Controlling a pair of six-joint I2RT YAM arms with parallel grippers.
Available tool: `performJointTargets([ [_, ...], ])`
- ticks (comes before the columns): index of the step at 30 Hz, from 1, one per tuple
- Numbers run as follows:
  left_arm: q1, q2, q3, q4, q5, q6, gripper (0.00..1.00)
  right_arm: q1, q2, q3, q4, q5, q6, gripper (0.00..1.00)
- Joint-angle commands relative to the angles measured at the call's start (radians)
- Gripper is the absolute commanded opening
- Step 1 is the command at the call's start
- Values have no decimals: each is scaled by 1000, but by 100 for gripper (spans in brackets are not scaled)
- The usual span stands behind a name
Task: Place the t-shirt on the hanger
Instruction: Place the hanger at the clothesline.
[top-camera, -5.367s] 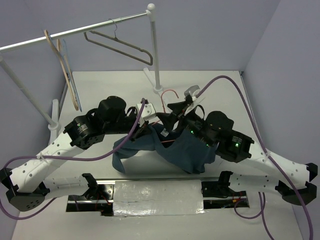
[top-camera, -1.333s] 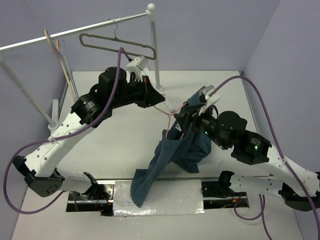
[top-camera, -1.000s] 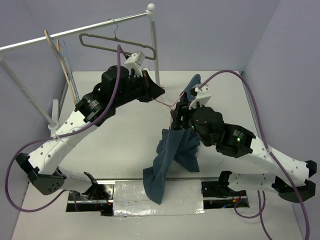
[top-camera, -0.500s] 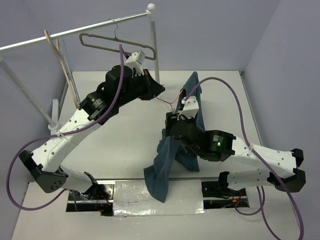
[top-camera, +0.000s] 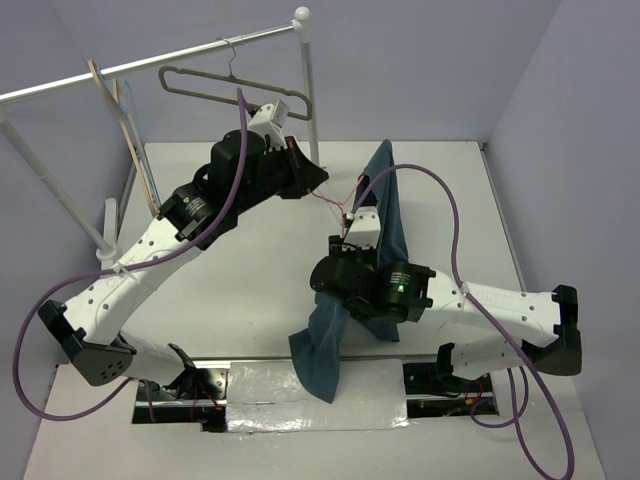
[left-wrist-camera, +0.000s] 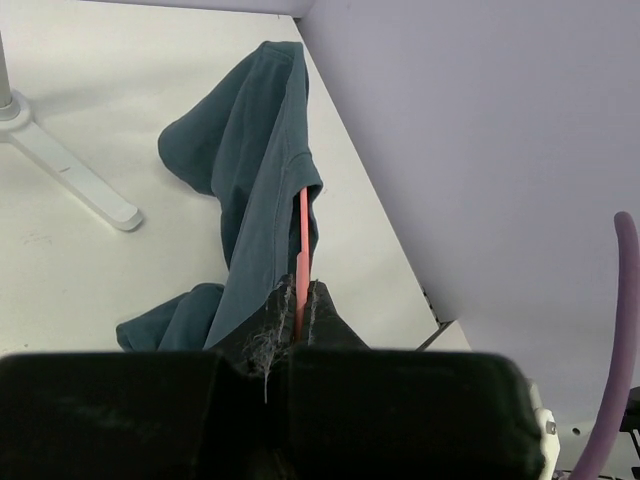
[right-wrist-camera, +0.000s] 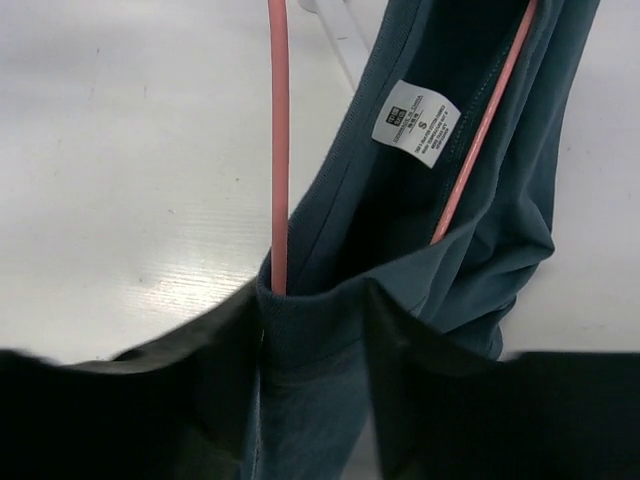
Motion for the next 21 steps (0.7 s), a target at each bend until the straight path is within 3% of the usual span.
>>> performJointTargets([
  [1, 3, -25, 14, 126, -24, 3, 0, 7, 12, 2, -25, 51, 57, 45],
  [2, 3, -26, 12, 126, -27, 4, 0, 7, 9, -1, -23, 52, 54, 39],
  [5, 5, -34, 8, 131, -29, 4, 0, 7, -2, -12, -25, 43, 43, 8],
  [6, 3, -41, 0, 136, -22, 1, 0, 7, -5, -16, -23, 42, 31, 4],
  [11, 3, -55, -12, 182, 54, -2, 0, 7, -35, -38, 24, 8, -74, 0],
  [14, 3, -37, 54, 110, 134, 84, 41, 3, -93, -67, 119, -85, -240, 0],
  [15, 5, -32, 118, 69, 127, 105, 48, -6, -136, -82, 141, -124, -274, 0],
  [18, 9, -38, 210, -72, 65, 187, 60, -68, -250, -121, 210, -285, -392, 0],
  [21, 17, -110, 180, -110, -50, 230, 68, -168, -352, -139, 227, -442, -457, 0],
])
